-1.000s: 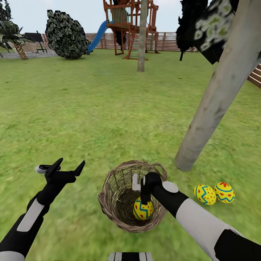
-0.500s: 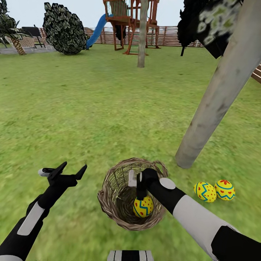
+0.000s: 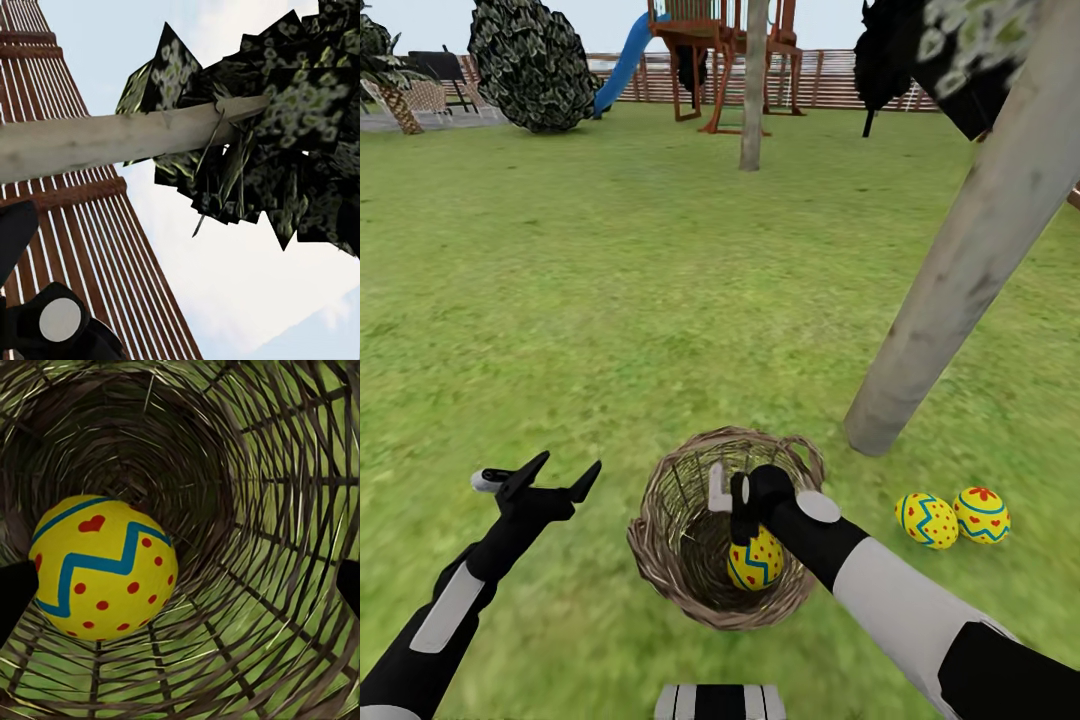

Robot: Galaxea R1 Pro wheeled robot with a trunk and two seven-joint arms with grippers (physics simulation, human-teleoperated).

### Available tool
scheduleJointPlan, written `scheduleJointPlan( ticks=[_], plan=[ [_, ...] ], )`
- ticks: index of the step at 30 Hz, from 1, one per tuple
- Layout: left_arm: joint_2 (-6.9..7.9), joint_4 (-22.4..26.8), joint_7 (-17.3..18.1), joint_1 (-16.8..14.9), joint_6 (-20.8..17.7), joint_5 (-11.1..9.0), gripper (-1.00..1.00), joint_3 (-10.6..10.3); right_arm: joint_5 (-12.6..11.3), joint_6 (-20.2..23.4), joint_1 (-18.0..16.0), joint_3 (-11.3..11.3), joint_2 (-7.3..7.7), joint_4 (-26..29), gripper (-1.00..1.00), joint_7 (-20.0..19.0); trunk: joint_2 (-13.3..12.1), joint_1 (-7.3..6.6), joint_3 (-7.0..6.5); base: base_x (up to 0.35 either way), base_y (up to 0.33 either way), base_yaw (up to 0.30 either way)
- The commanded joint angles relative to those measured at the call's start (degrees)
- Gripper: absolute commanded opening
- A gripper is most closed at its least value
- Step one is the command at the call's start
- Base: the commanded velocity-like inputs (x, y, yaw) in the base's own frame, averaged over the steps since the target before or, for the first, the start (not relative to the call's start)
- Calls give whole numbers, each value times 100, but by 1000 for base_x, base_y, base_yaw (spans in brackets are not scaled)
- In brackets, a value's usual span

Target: Take the three Easter eggs out of the wicker basket on the lawn in the garden, then place them on the lawn next to a single tree (choose any tree) so that all three eggs are next to the same tree and none are left in the basket.

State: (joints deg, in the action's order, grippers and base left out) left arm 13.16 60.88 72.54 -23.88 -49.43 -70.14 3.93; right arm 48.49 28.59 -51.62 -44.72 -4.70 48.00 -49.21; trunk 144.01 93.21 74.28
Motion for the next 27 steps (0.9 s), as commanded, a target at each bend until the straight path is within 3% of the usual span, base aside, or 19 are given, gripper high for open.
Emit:
scheduleJointPlan(
  ticks=[1, 2, 4, 12, 22, 27],
  plan=[
    [2, -5, 2, -2, -49, -26, 100, -3, 37, 4, -1, -9, -2, 8, 100, -1, 2, -1, 5, 0, 0, 0],
    [2, -10, 2, -3, -49, -26, 100, 0, 34, 1, 1, -8, -2, 8, 100, 360, 2, -1, 5, 0, 0, 0],
    [2, -9, 3, -3, -49, -31, 100, 1, 30, -2, 2, -8, -3, 8, 100, 354, 3, 1, 27, 0, 0, 0],
    [-22, -16, 4, -3, 44, -27, 100, 2, 15, -3, 3, 0, -53, -4, 100, -71, 10, 14, 138, 0, 0, 0],
    [-26, -23, -1, -3, 48, -26, 100, -4, 26, 29, 1, -1, -85, -218, 100, -131, 13, 19, 182, 0, 0, 0],
    [-27, -23, 0, -2, 48, -26, 100, -6, 33, 42, 1, 6, -84, -227, 100, -132, 18, 30, 271, 0, 0, 0]
  ],
)
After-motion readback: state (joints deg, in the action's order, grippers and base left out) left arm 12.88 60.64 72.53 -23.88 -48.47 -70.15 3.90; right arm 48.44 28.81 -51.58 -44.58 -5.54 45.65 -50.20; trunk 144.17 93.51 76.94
